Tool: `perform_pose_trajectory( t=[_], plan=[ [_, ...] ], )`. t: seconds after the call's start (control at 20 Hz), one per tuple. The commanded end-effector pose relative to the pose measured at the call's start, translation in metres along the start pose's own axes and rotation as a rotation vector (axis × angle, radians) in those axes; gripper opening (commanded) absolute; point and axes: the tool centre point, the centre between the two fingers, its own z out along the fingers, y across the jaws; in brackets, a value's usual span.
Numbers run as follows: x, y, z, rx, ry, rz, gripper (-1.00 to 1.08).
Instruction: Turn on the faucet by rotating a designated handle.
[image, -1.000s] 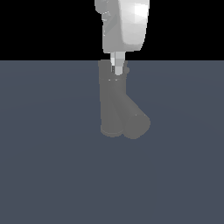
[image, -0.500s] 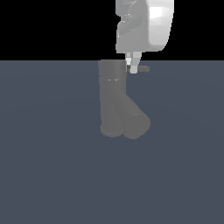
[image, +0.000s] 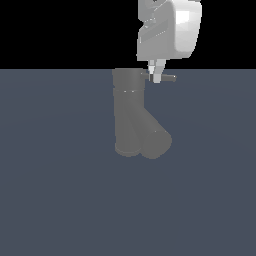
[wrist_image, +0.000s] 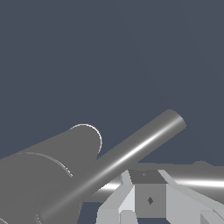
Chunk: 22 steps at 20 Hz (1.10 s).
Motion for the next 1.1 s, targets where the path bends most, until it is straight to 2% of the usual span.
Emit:
perform_pose_trajectory(
  t=[0.0, 1.05],
  plan=[
    [0.014, -0.008, 0.0, 0.01, 0.003, 0.014, -1.0],
    [0.074, -0.049, -0.001, 0.011, 0.004, 0.044, -1.0]
  ],
)
